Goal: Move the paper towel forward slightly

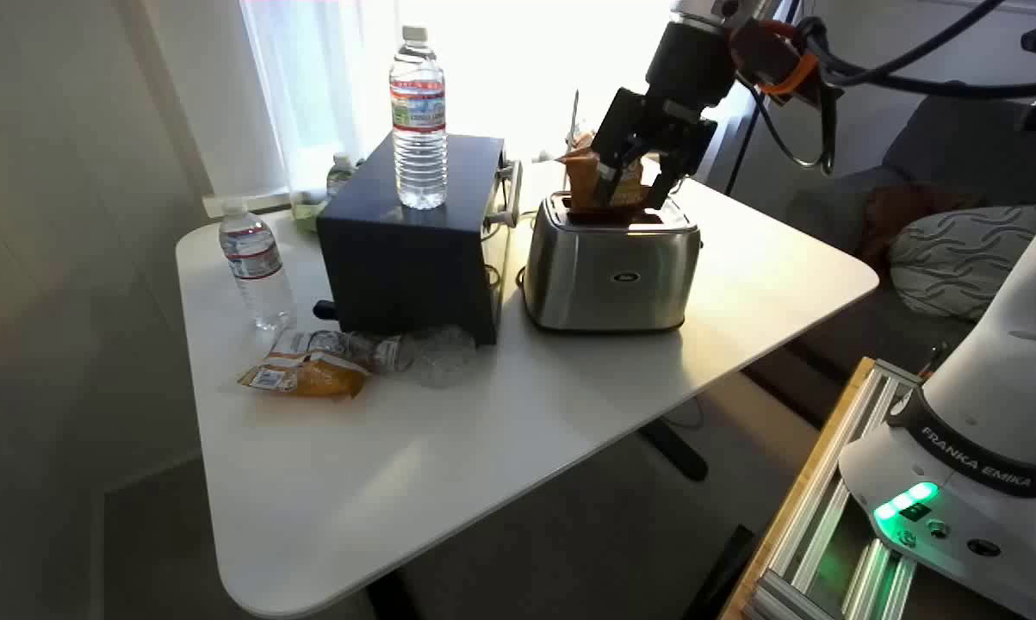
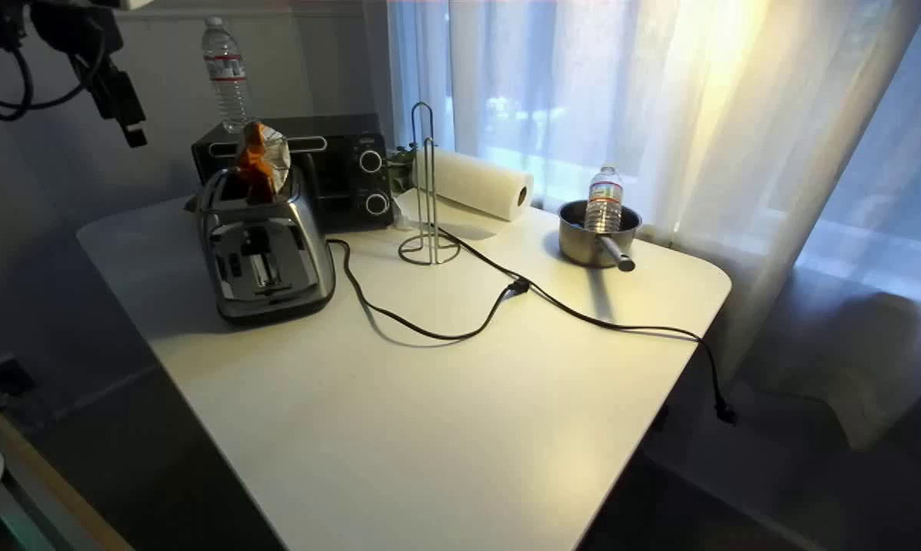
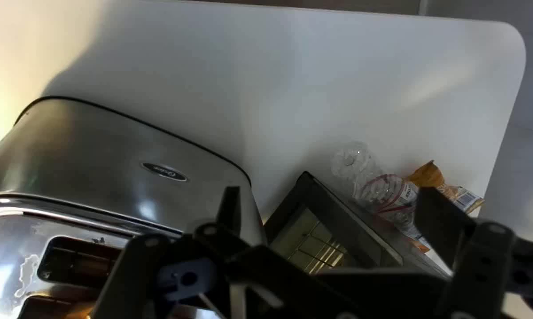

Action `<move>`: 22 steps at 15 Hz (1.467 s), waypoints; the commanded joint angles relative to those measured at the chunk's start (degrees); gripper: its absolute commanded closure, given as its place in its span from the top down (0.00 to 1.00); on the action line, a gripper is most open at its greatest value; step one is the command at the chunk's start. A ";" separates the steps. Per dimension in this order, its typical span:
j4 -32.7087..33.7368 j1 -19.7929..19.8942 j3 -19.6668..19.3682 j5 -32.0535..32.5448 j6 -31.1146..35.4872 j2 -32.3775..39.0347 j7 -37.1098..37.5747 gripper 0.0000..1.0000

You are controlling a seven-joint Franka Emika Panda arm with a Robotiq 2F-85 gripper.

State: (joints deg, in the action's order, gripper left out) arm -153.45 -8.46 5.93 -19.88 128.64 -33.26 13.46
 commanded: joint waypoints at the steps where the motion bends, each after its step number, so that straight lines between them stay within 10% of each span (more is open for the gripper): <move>1: 0.11 0.31 0.24 -0.13 -0.23 -0.04 -0.12 1.00; 12: 0.11 0.31 0.24 -0.12 -0.23 -0.04 -0.12 1.00; 22: 12.83 11.39 -4.00 7.69 -8.23 0.23 1.93 1.00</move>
State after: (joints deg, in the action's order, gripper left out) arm -145.33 0.29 2.46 -16.03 124.12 -33.55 13.95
